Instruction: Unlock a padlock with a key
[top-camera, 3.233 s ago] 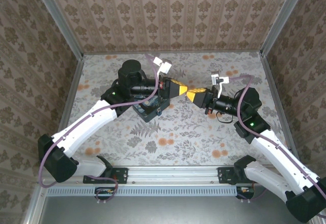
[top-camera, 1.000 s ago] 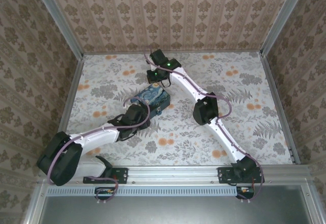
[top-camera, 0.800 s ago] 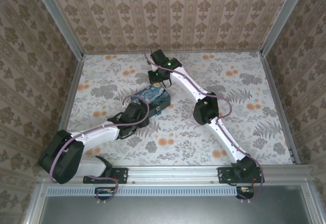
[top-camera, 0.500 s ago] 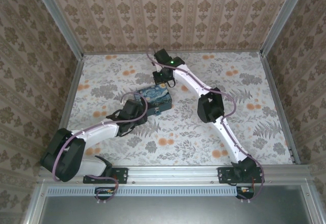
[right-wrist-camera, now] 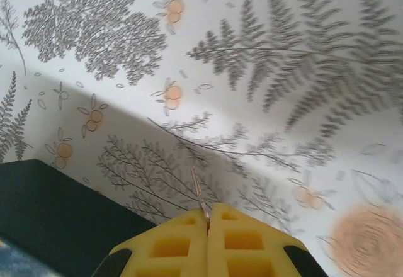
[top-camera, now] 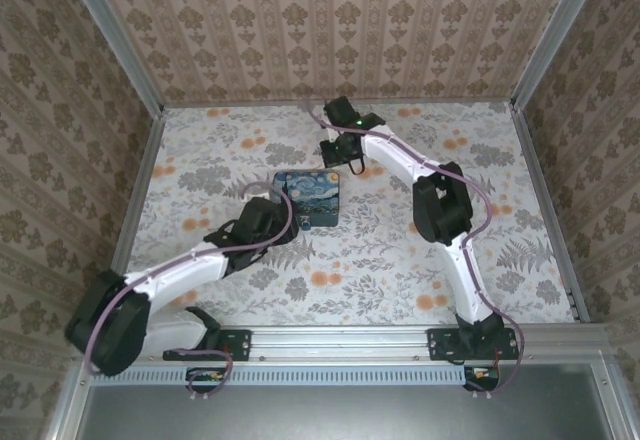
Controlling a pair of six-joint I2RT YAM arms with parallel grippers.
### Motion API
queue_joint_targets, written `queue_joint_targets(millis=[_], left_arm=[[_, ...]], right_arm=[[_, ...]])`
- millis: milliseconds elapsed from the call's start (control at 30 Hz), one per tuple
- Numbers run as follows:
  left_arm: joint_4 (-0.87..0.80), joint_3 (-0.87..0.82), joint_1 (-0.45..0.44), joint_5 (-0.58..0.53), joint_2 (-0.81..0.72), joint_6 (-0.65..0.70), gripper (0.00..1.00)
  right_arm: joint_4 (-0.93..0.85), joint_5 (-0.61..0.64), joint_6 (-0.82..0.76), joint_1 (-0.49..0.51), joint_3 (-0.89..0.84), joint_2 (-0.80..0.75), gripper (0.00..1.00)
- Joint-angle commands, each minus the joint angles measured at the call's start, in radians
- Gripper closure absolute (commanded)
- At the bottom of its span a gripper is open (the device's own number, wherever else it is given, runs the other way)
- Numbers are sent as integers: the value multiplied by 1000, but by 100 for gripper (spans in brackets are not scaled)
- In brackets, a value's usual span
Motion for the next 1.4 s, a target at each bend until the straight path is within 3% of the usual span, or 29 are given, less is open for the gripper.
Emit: queue_joint_targets(millis=[0,167,333,467,800,900,1167,1333,1367], left_arm=[[65,-69,-24,29,-73,36,30],[221,-120,-42,100,-42,111,19],[323,-112,-40,111,63,165,10],[506,-157,-46,119,152,189,0],[525,-107,-69,100,276,313,0],[527,-70,-100,73,320,368,1],[652,-40,-105,146,450,403,4],[798,-72,-100,218,481,455,13],[855,-85,-93,249,492,458,19]], right_arm=[[59,59,1,-7,-78,-137,100],[78,66,6,9,-98,-124,100],[25,48,15,12,40,-7,100],[-32,42,9,24,170,84,100],[-168,31,-8,43,434,258,100],[-170,33,-20,55,431,270,100],[-164,26,-45,81,398,278,100],[-127,27,-50,90,331,251,100],[-113,24,-49,91,307,241,100]])
